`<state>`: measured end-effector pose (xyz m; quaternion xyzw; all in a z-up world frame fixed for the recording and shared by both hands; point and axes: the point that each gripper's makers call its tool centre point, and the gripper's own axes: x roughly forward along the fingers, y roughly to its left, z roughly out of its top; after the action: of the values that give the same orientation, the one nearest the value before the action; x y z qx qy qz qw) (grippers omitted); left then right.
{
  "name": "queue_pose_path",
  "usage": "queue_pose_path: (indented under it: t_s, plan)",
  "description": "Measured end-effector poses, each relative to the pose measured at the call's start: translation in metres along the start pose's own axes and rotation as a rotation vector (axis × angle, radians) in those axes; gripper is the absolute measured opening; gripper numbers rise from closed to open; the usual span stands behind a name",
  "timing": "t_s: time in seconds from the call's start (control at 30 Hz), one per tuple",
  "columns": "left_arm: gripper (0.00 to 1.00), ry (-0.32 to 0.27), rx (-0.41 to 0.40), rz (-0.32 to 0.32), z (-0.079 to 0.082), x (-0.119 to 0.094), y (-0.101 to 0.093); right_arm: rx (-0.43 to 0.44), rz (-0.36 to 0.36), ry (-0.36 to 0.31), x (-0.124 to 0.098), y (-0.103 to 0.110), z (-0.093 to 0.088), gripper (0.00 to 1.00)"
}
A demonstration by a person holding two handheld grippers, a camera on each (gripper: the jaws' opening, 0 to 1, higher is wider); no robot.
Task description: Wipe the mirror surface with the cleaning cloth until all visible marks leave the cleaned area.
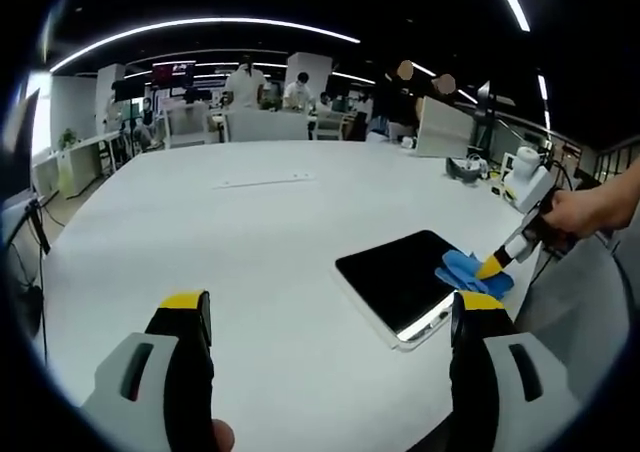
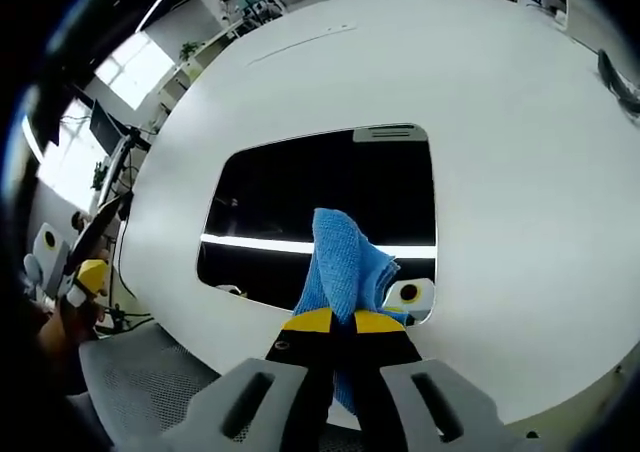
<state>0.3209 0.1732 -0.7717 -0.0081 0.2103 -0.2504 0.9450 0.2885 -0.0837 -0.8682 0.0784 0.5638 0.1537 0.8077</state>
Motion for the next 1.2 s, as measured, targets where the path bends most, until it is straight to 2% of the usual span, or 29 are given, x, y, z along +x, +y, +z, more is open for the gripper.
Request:
queue_pose_path:
  t_s: [0.57, 0.67, 0.8, 1.2]
  plan:
    - [0.99, 0.000, -0.005, 0.001, 0.000, -0.001, 0.000, 0.017, -0.033, -0.006, -0.009, -0.028, 0.002, 0.00]
    - [0.99, 0.000, -0.004, 0.004, -0.001, -0.002, 0.000, 0.001, -0.062, -0.009, -0.014, -0.038, 0.002, 0.00]
    - [0.99, 0.004, -0.008, 0.011, -0.003, -0.003, 0.002, 0.020, -0.065, -0.007, -0.017, -0.047, 0.001, 0.00]
    - [0.99, 0.002, -0.017, 0.020, -0.004, -0.004, 0.003, 0.009, -0.069, 0.001, -0.015, -0.047, 0.003, 0.00]
